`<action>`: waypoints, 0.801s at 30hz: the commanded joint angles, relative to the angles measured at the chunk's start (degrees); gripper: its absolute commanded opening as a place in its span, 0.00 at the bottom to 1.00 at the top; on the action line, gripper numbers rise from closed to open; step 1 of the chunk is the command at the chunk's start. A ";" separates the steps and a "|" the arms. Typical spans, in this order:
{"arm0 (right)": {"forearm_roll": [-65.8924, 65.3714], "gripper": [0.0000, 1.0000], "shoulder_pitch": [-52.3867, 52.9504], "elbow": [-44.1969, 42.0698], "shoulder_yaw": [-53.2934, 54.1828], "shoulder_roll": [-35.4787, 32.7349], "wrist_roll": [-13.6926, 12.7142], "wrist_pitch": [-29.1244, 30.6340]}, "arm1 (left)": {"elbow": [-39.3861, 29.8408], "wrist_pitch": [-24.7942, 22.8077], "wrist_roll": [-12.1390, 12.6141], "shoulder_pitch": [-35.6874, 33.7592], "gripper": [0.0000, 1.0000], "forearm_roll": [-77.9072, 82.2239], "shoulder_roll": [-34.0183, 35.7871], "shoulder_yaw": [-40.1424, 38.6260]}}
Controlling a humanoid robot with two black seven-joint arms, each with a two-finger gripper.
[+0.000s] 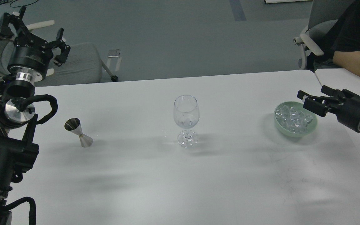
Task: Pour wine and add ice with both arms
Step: 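Lower the right hand into the ice bowl and grasp ice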
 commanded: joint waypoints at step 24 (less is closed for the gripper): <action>-9.55 0.78 -0.73 -8.56 -1.77 6.94 1.53 -0.55 | -0.13 -0.65 0.00 0.12 0.98 -0.08 0.27 -0.01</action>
